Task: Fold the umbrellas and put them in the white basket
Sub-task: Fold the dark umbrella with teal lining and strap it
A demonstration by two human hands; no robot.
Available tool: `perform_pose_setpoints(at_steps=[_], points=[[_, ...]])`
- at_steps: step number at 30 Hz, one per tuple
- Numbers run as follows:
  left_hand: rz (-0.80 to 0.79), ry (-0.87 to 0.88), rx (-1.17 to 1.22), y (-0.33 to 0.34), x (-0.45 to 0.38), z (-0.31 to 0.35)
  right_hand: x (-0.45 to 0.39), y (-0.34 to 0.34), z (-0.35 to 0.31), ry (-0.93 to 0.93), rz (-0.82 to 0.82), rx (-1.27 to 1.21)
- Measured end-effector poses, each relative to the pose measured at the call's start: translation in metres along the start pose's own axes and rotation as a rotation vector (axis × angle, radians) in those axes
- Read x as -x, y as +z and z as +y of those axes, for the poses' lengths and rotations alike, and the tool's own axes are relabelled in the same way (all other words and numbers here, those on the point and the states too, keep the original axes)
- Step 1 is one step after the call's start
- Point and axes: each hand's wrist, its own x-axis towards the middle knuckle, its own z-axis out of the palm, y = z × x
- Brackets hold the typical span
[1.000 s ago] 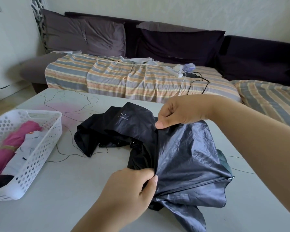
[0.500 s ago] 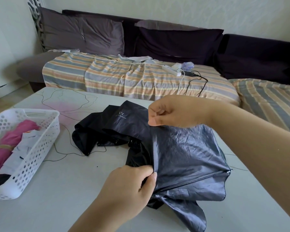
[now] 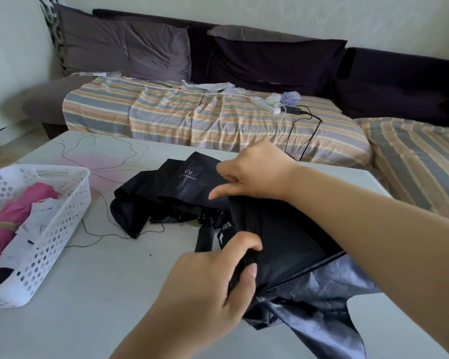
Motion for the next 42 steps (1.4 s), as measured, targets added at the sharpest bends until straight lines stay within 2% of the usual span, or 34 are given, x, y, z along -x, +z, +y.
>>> perform_pose_setpoints(at_steps=[2, 3, 4, 6, 8, 10, 12, 13, 14, 15, 16, 19, 20, 21, 23, 25, 27, 29, 32, 35, 39, 42], points=[[-0.001, -0.023, 0.002, -0.001, 0.0, -0.003, 0.0, 0.005, 0.002, 0.111, -0.2, 0.108], [-0.003, -0.037, -0.009, -0.001, 0.0, -0.005, 0.001, 0.002, 0.006, 0.172, -0.227, 0.132], [-0.007, -0.051, -0.02, 0.0, 0.0, -0.006, 0.002, -0.003, 0.011, 0.26, -0.224, 0.081], [0.002, -0.078, -0.035, 0.003, 0.0, -0.009, 0.008, -0.015, 0.02, 0.397, -0.099, -0.159], [0.046, -0.122, -0.036, 0.004, 0.0, -0.012, 0.021, -0.032, 0.022, 0.371, -0.04, -0.47], [0.094, -0.188, -0.009, 0.004, 0.0, -0.014, 0.04, -0.046, 0.014, 0.338, -0.252, -0.645], [0.155, -0.247, 0.005, 0.004, -0.001, -0.014, 0.054, -0.045, 0.001, 0.394, -0.569, -0.573], [0.184, -0.271, 0.01, 0.004, -0.001, -0.013, 0.06, -0.038, 0.001, 0.446, -0.671, -0.506], [0.198, -0.293, 0.014, 0.006, -0.001, -0.012, 0.064, -0.03, 0.002, 0.48, -0.692, -0.414], [0.217, -0.31, 0.0, 0.007, -0.002, -0.01, 0.066, -0.027, 0.005, 0.51, -0.632, -0.325], [0.246, -0.327, -0.024, 0.009, -0.004, -0.008, 0.067, -0.026, 0.009, 0.558, -0.47, -0.279], [0.37, -0.476, 0.053, 0.016, -0.011, -0.004, 0.068, -0.042, 0.001, 0.651, 0.312, -0.36], [0.411, -0.559, 0.177, 0.019, -0.014, -0.004, 0.071, -0.048, -0.009, 0.676, 0.49, -0.403], [0.447, -0.654, 0.313, 0.02, -0.016, -0.004, 0.075, -0.05, -0.021, 0.722, 0.58, -0.419], [0.521, -0.784, 0.525, 0.019, -0.022, -0.004, 0.085, -0.036, -0.044, 0.868, 0.58, -0.447], [0.564, -0.884, 0.744, 0.019, -0.028, -0.002, 0.096, -0.013, -0.063, 1.039, 0.476, -0.583], [0.56, -0.931, 0.902, 0.021, -0.031, 0.001, 0.105, 0.004, -0.082, 1.055, 0.386, -0.598], [0.535, -0.956, 0.99, 0.022, -0.034, 0.004, 0.11, 0.012, -0.094, 1.051, 0.381, -0.582], [0.514, -0.962, 1.091, 0.024, -0.037, 0.007, 0.114, 0.007, -0.099, 1.175, 0.443, -0.73], [0.483, -0.943, 1.161, 0.028, -0.04, 0.012, 0.113, 0.001, -0.102, 1.228, 0.377, -0.867], [0.463, -0.844, 1.132, 0.036, -0.04, 0.021, 0.102, -0.009, -0.092, 1.415, 0.458, -1.194], [0.471, -0.789, 1.117, 0.043, -0.04, 0.031, 0.105, -0.003, -0.08, 1.46, 0.443, -1.124]])
